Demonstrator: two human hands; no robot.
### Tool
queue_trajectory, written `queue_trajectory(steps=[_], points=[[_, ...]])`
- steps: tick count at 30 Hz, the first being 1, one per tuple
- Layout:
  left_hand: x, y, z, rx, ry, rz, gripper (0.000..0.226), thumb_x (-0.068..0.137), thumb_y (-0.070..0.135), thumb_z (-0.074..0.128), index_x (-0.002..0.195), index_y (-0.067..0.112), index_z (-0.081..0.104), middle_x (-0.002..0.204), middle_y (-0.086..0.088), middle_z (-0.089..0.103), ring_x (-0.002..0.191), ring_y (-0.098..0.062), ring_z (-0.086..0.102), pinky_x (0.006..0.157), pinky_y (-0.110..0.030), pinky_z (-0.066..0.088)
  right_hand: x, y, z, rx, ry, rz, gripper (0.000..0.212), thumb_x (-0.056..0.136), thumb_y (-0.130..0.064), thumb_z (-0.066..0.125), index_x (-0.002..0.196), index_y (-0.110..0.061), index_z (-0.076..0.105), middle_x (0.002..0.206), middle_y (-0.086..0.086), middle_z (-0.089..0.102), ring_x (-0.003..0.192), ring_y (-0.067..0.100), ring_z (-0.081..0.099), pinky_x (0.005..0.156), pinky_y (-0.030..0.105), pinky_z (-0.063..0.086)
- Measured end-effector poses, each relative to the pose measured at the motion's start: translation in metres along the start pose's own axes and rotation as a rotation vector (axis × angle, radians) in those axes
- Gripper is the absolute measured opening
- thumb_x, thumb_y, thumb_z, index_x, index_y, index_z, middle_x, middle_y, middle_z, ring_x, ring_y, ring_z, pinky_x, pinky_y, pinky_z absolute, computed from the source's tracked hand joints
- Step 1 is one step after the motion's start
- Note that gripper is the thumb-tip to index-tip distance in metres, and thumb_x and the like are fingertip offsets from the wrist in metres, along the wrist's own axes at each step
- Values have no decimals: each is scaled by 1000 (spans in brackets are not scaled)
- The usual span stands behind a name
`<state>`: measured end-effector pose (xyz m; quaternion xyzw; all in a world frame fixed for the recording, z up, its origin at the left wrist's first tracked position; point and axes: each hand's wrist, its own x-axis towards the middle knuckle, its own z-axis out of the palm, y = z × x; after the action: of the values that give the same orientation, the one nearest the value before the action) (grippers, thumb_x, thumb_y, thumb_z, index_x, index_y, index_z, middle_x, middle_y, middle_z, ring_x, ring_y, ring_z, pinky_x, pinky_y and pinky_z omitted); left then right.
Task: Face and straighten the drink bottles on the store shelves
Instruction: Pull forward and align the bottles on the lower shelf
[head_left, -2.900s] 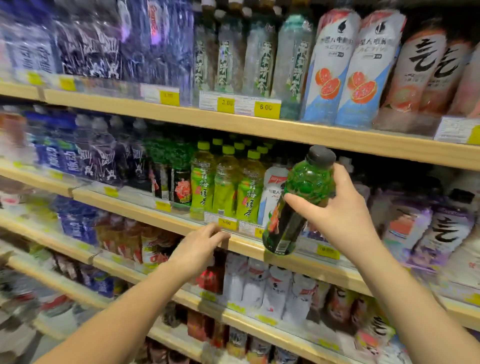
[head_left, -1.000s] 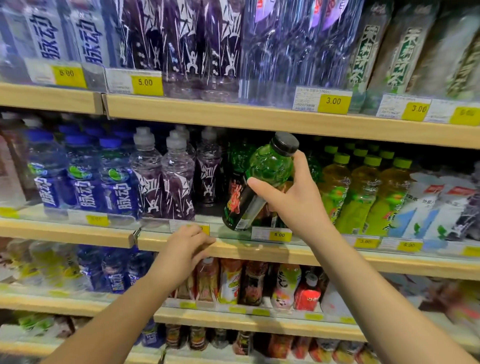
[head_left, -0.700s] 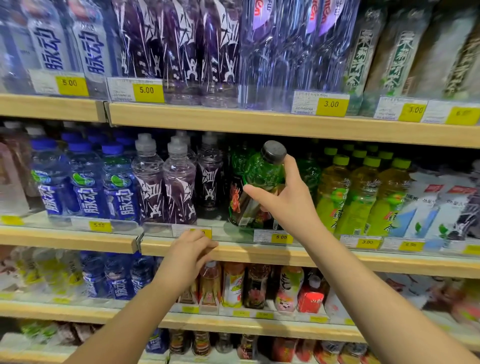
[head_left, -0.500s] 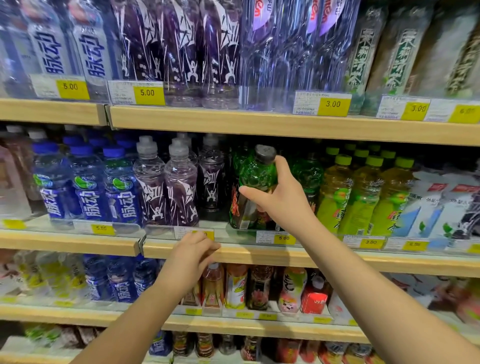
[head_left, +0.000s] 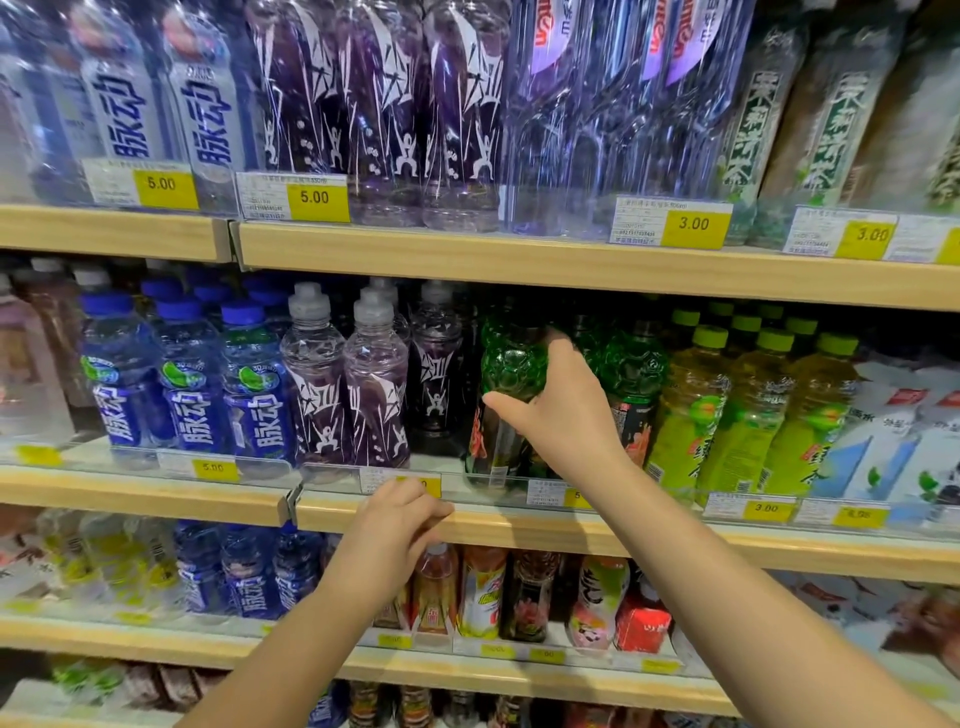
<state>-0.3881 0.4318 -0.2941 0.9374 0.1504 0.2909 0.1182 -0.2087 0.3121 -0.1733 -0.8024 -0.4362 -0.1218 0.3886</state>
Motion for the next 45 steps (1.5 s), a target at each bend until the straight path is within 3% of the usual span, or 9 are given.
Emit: queue_trajectory(steps=[6, 12, 15, 19, 24, 29, 34, 40, 45], points=[[-1, 0, 0, 3, -10, -4, 31, 89, 23, 71, 120, 26, 68, 103, 13, 57, 100, -12, 47, 88, -31, 44, 6, -4, 4, -52, 58, -31, 113, 80, -57, 80, 163, -23, 11, 142, 13, 56, 108, 28, 66, 70, 29, 46], [-1, 1, 0, 5, -14, 2, 31, 90, 22, 70, 121, 25, 67, 103, 13, 57, 101, -12, 47, 89, -30, 43, 12, -7, 6, -108, 10, -21, 104, 85, -57, 75, 162, -16, 17, 146, 19, 51, 89, 27, 66, 55, 24, 41], [-2, 1, 0, 5, -11, 3, 32, 88, 21, 71, 120, 24, 68, 102, 12, 57, 100, -13, 47, 88, -30, 43, 13, -10, 7, -95, 9, -35, 106, 88, -52, 76, 164, -18, 10, 158, 17, 39, 102, 30, 69, 71, 33, 55], [-3, 0, 0, 12, -19, 3, 31, 90, 24, 69, 121, 26, 67, 102, 12, 57, 100, -12, 46, 89, -29, 42, 12, -13, 9, -90, -3, -22, 106, 90, -48, 74, 164, -19, 5, 163, 19, 32, 91, 28, 71, 73, 35, 59], [-3, -1, 0, 18, -31, 1, 31, 91, 27, 68, 122, 28, 65, 103, 15, 54, 101, -10, 44, 90, -29, 43, 10, -13, 10, -79, 0, -15, 104, 91, -44, 75, 164, -23, 4, 164, 16, 29, 98, 28, 71, 79, 43, 62], [-4, -4, 0, -16, -7, -5, 28, 90, 25, 70, 118, 26, 68, 102, 14, 54, 101, -9, 47, 90, -31, 45, -7, 0, -3, -164, 12, -108, 80, 96, -43, 67, 159, -27, 20, 148, 3, 41, 80, 16, 66, 67, 40, 59], [0, -6, 3, 58, -30, 30, 32, 87, 30, 72, 118, 28, 67, 103, 16, 51, 98, -10, 48, 87, -30, 46, -34, 15, -37, -215, -17, -170, 61, 98, -43, 64, 152, -30, 39, 149, -8, 41, 73, 5, 63, 68, 35, 56], [15, 23, 22, 121, -102, 152, 35, 86, 34, 71, 120, 29, 65, 112, 10, 56, 105, -18, 54, 82, -39, 50, -74, 36, -86, -385, -98, -207, 49, 97, -40, 66, 143, -29, 54, 138, -4, 55, 116, 17, 56, 80, 34, 52], [26, 76, 50, 143, -149, 186, 43, 86, 39, 71, 127, 32, 57, 123, 12, 53, 112, -17, 50, 91, -37, 47, -113, 81, -134, -464, -164, -106, 48, 97, -43, 65, 142, -29, 55, 134, -3, 55, 124, 18, 51, 90, 34, 50]])
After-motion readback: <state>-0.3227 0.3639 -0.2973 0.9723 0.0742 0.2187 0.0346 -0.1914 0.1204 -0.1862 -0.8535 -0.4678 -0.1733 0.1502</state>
